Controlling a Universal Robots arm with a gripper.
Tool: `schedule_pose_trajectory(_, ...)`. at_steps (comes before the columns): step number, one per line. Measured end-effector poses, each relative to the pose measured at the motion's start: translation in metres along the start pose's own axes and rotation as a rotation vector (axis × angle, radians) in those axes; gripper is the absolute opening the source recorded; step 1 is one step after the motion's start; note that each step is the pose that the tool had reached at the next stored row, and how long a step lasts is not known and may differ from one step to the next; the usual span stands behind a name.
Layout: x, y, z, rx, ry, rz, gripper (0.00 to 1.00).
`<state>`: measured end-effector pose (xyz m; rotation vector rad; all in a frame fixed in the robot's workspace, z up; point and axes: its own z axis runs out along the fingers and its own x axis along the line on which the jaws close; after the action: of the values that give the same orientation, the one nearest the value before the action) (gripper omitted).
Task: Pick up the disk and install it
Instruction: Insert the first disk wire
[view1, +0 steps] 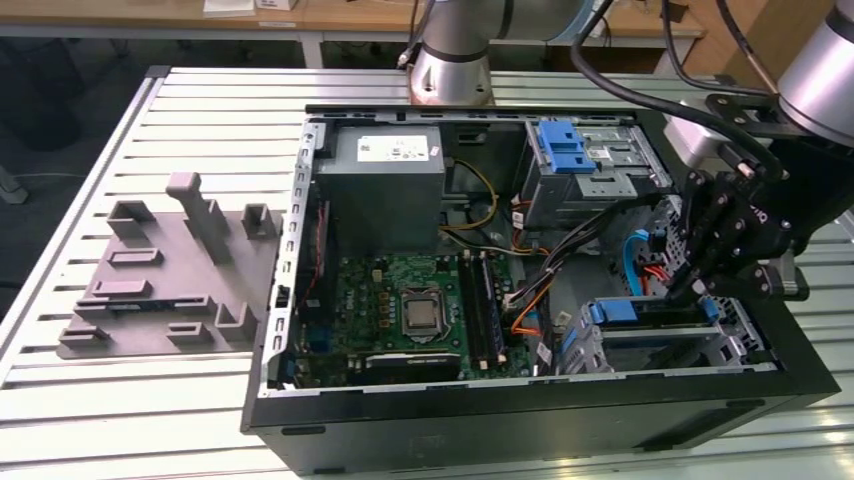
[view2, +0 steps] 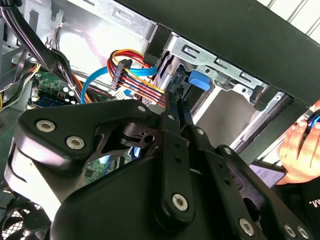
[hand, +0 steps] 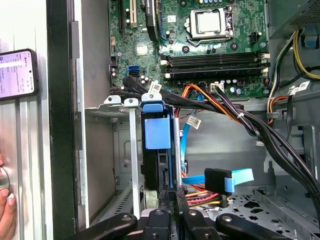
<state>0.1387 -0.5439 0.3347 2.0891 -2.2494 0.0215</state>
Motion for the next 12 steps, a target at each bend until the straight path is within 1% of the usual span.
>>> schedule_pose_trajectory(6, 0.0021, -0.0002, 0.0001, 0.0001, 0.0001, 0.0, 0.16)
schedule_pose_trajectory(12, 0.0023, -0.0002, 0.0006, 0.0, -0.0007, 0.0, 0.16)
